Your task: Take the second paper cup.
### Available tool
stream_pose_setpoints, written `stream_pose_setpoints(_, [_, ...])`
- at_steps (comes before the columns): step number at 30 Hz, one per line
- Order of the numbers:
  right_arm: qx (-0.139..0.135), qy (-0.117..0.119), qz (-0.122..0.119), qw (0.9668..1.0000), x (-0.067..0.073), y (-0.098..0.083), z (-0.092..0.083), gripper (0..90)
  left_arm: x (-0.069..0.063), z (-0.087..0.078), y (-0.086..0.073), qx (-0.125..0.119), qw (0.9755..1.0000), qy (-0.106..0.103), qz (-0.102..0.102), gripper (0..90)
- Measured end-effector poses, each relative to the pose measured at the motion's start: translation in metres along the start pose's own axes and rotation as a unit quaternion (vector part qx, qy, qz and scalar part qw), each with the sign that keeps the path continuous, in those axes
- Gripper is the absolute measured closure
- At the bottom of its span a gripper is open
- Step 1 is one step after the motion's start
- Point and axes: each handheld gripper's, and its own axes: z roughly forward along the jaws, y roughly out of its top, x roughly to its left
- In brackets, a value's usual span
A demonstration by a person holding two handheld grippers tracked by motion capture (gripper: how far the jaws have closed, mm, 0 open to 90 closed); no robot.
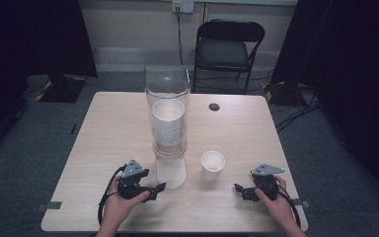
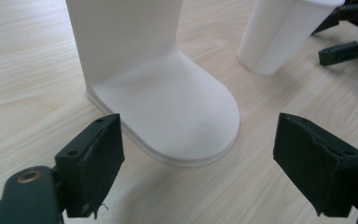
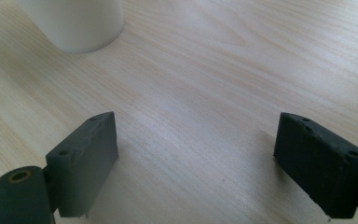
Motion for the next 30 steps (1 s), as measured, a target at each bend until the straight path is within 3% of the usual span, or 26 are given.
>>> stream_pose_setpoints(9, [0.000,0.000,0.000,1.0000,0.000,0.000,0.000,13.1,-0.001,0.003,0.017,-0.022,0.9996,-0.011,-0.010,18.3])
stream_pose_setpoints(16, [0.000,-0.001,0.000,1.0000,0.000,0.000,0.000,13.0,-0.004,0.002,0.040,-0.037,0.9992,-0.004,-0.011,18.1])
stream_pose_setpoints(21, [0.000,-0.001,0.001,1.0000,0.000,0.000,0.000,12.9,-0.003,0.002,0.055,-0.045,0.9987,-0.011,-0.018,20.3])
stream_pose_setpoints(27, [0.000,0.000,-0.001,1.0000,0.000,0.000,0.001,12.7,-0.003,0.004,0.063,-0.046,0.9989,-0.010,0.002,20.7])
stream_pose_setpoints(30, [-0.001,0.000,-0.001,1.0000,0.000,0.000,0.001,12.7,-0.003,0.004,0.064,-0.051,0.9986,-0.007,0.013,25.5])
